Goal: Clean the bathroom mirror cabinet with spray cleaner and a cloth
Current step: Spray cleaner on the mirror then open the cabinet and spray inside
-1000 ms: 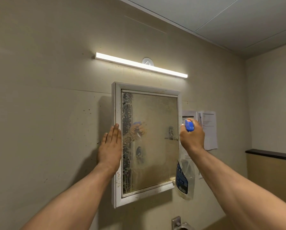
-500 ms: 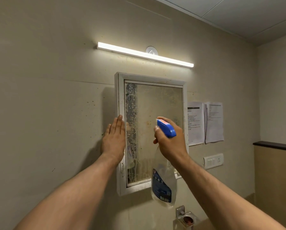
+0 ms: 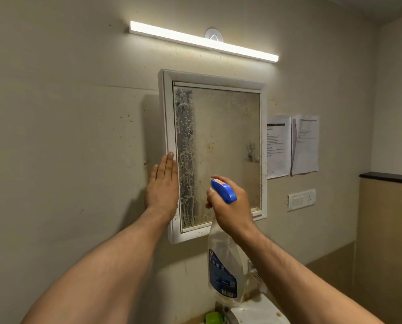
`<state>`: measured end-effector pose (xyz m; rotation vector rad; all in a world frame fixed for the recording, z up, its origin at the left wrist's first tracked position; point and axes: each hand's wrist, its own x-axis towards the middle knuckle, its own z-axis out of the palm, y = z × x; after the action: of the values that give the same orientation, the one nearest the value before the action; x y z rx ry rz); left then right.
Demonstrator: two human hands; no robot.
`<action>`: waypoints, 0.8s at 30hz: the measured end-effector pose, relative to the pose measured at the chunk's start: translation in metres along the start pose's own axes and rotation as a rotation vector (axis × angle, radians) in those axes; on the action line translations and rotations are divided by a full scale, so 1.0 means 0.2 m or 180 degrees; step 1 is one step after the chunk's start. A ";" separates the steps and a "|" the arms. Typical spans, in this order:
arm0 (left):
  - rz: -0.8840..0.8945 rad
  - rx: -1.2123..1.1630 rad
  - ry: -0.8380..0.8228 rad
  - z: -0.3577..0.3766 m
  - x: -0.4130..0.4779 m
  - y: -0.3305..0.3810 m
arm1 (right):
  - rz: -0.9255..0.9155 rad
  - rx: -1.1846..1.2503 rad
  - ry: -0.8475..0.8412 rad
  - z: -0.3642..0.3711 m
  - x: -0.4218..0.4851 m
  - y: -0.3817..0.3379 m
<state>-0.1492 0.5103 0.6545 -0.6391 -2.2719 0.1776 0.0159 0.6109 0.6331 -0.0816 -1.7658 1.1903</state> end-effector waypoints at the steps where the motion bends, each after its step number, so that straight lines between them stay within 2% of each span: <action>1: 0.0004 0.0025 -0.0021 0.02 -0.02 0.02 | -0.0009 0.0001 -0.0019 0.00 -0.01 0.02; 6: -0.0009 0.0115 -0.0141 0.12 -0.11 0.09 | -0.0083 -0.0142 0.0013 -0.04 -0.05 0.08; 13: -0.0034 0.0209 -0.0231 0.19 -0.16 0.15 | 0.0369 -0.0094 0.0237 -0.14 -0.06 0.20; 24: -0.0035 0.0235 -0.0221 0.21 -0.16 0.17 | 0.0612 -0.0153 0.0968 -0.36 -0.03 0.42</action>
<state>-0.1455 0.5262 0.5940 -0.5900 -2.3234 0.2808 0.0368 0.6992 0.5707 -0.4467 -1.5426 1.2003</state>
